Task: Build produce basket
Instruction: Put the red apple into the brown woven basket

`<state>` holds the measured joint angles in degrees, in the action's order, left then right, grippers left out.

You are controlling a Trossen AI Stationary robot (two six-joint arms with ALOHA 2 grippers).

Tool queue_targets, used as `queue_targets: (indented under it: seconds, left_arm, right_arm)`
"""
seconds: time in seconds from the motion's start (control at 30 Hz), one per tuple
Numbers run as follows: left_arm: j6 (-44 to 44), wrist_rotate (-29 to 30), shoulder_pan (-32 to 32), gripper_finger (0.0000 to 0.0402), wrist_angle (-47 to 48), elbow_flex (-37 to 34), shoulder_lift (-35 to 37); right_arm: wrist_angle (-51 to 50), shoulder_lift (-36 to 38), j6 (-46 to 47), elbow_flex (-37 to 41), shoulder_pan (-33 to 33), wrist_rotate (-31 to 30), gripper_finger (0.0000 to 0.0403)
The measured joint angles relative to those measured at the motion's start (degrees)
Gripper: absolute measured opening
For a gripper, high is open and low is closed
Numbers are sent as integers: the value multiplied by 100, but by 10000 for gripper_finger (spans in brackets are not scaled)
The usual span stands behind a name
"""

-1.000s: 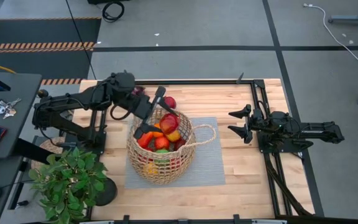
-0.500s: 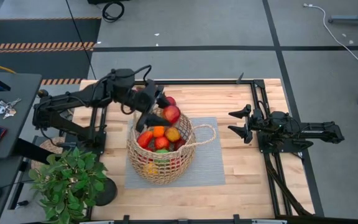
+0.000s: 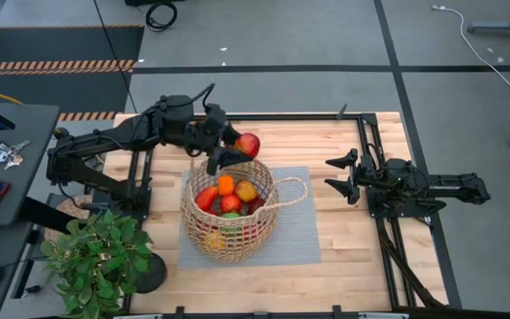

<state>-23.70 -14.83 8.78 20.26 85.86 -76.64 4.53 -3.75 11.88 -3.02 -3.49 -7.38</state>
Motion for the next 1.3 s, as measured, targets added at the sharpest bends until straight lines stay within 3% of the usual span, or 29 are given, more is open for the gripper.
queue_targets:
  seconds: [0.2, 0.33, 0.5, 0.67, 0.9, 1.07, 1.3]
  left_arm:
    - [227, 1999, -141, 287, 584, 0, 0]
    - [375, 2736, -205, 287, 861, 0, -1]
    - [406, 2906, -298, 287, 1019, 5, -90]
    - [1186, 3243, -625, 287, 1170, 8, -334]
    - [3601, 4642, -1186, 286, 1304, 4, -726]
    - [5334, 4710, -1433, 287, 1310, 4, -954]
    - [5196, 4727, -1478, 287, 1702, 2, -1300]
  right_arm:
    - [-2, 0, 0, 2, 0, 0, 348]
    - [0, 0, -1, 2, 0, 0, 348]
    - [0, 0, 0, 2, 0, 0, 348]
    - [9, 2, -2, 4, 0, 3, 348]
    - [36, -22, 0, 4, 0, 63, 348]
    - [59, -39, -1, 4, 0, 104, 348]
    - [88, -37, -2, 4, 0, 107, 348]
